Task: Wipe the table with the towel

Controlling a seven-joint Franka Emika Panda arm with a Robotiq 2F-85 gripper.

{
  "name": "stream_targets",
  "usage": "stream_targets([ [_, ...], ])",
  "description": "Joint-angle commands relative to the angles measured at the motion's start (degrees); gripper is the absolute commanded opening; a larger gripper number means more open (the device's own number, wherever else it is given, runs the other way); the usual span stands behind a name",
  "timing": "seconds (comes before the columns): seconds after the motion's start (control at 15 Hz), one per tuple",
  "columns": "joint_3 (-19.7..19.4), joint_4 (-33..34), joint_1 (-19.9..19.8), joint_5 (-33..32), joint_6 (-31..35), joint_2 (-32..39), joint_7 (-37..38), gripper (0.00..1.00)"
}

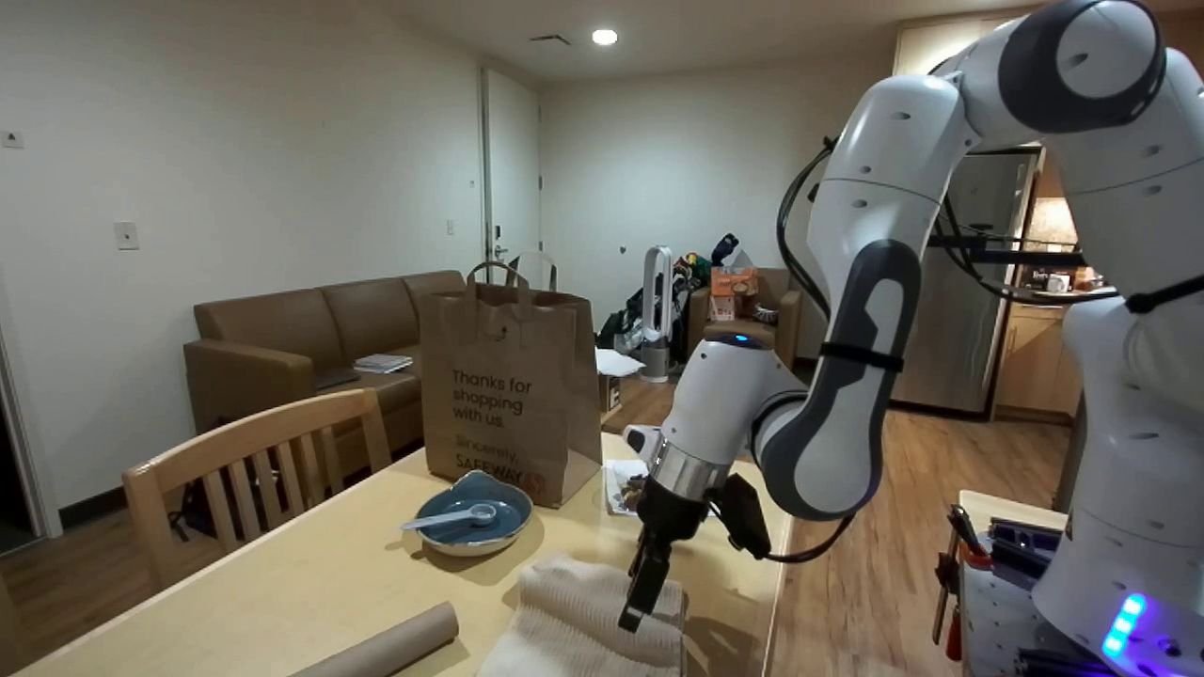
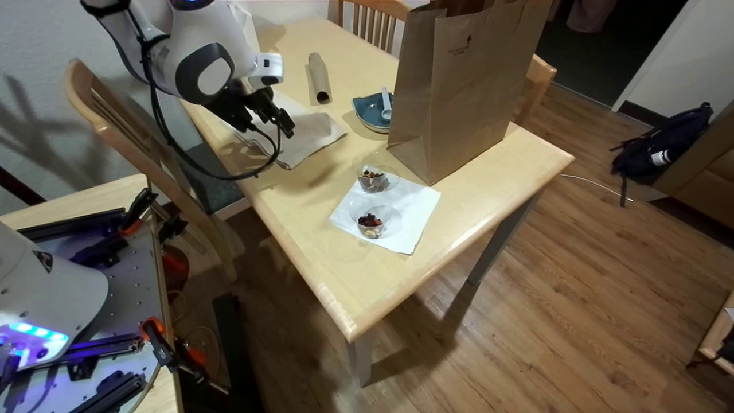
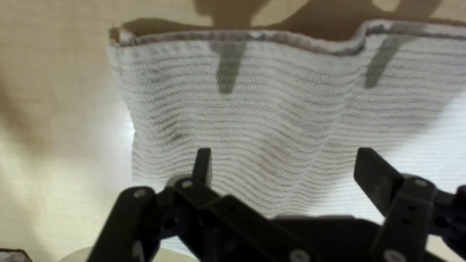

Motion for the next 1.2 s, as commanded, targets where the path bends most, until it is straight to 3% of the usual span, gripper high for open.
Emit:
stream_targets([
  [0.0, 3.2, 0.1, -3.8, 0.0, 1.2, 1.0, -2.2, 1.0],
  [0.27, 7.3, 0.8, -9.9, -0.1, 0.6, 4.7, -3.0, 1.0],
  [0.47, 7.1, 1.3, -11.4, -0.8, 1.6, 7.6, -4.5, 1.0],
  [0.53, 7.1, 1.2, -12.3, -0.8, 2.7, 8.5, -5.0, 0.75],
  [0.6, 7.3, 1.3, -13.0, -1.1, 2.9, 9.0, -5.6, 0.74],
  [0.87, 6.9, 1.1, -13.5, -0.4, 2.5, 9.0, -5.4, 0.48],
  [1.0, 4.0, 0.6, -10.9, 1.0, 2.0, 8.2, -3.8, 0.34],
  [1.13, -2.4, -0.1, -4.6, 3.5, 1.8, 7.0, -1.1, 0.21],
])
